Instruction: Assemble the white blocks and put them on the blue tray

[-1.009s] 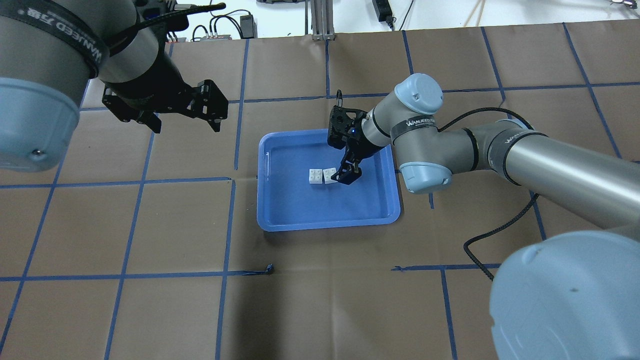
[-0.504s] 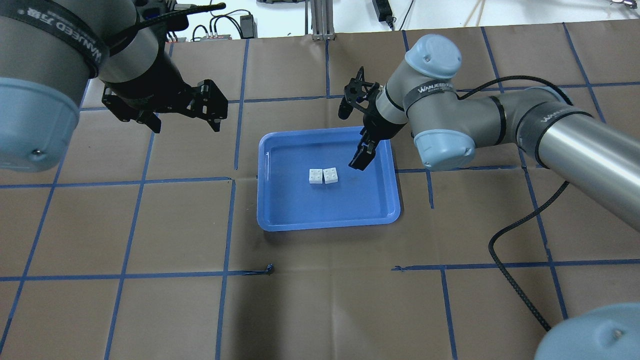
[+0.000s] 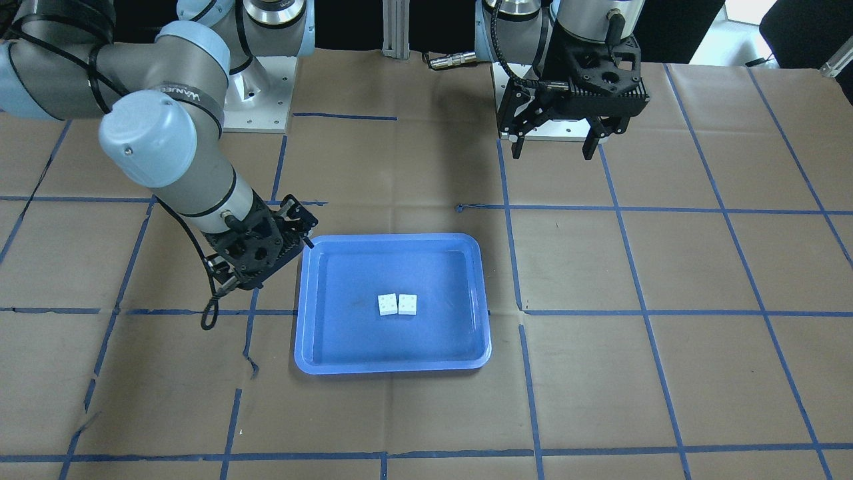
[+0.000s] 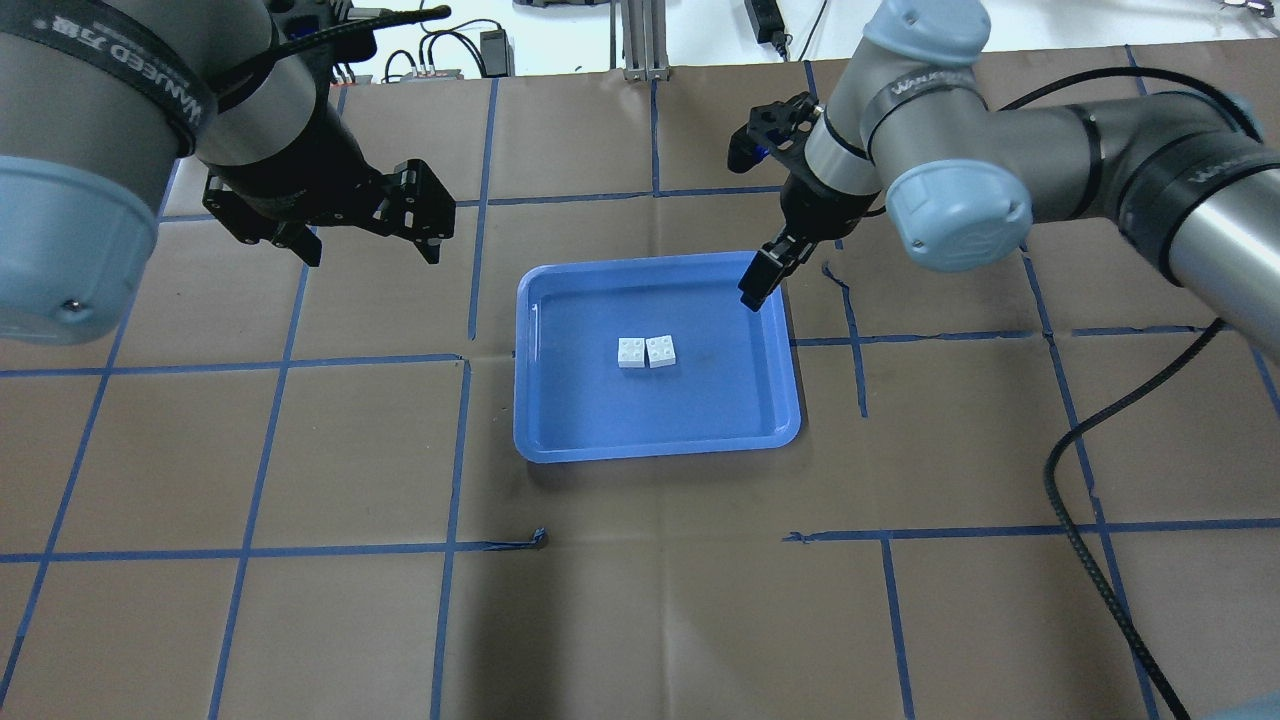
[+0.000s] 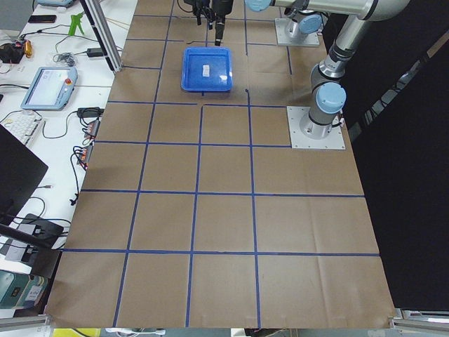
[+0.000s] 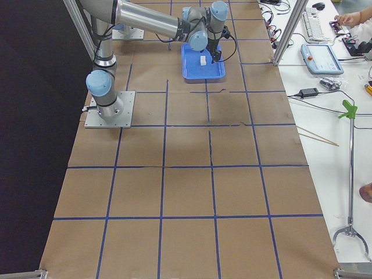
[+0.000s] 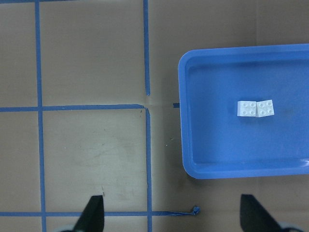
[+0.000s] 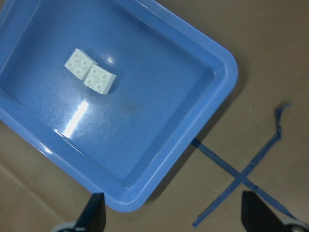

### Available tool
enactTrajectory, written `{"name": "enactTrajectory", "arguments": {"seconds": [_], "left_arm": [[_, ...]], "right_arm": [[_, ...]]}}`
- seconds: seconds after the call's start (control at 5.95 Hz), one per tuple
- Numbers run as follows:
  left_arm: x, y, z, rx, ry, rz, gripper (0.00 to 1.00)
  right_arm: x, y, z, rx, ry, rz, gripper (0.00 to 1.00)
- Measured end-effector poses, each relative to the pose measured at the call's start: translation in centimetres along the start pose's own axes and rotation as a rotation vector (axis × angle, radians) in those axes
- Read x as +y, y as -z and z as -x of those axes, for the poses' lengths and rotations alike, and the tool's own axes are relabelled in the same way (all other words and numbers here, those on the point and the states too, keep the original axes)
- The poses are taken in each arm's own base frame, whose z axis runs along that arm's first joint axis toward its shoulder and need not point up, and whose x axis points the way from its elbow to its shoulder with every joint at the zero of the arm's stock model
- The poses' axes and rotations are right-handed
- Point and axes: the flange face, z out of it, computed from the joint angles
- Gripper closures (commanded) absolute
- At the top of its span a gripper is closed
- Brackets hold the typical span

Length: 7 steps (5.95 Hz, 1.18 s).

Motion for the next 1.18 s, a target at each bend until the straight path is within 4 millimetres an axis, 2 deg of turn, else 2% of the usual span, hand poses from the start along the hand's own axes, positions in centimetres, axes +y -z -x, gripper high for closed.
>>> {"name": "enactTrajectory", "arguments": {"seconds": [0.34, 0.67, 1.18], "left_arm": [[0.0, 0.0, 0.0, 0.000, 0.000, 0.000, 0.00], [0.0, 0.0, 0.0, 0.000, 0.000, -0.001, 0.00], [0.0, 0.0, 0.0, 0.000, 0.000, -0.002, 0.00]], "right_arm": [[3.1, 4.7, 0.8, 0.091, -0.291, 0.082, 0.00], [4.6, 9.2, 1.9, 0.135, -0.506, 0.145, 0.00], [6.8, 13.9, 3.7, 0.157, -0.642, 0.098, 0.00]]}}
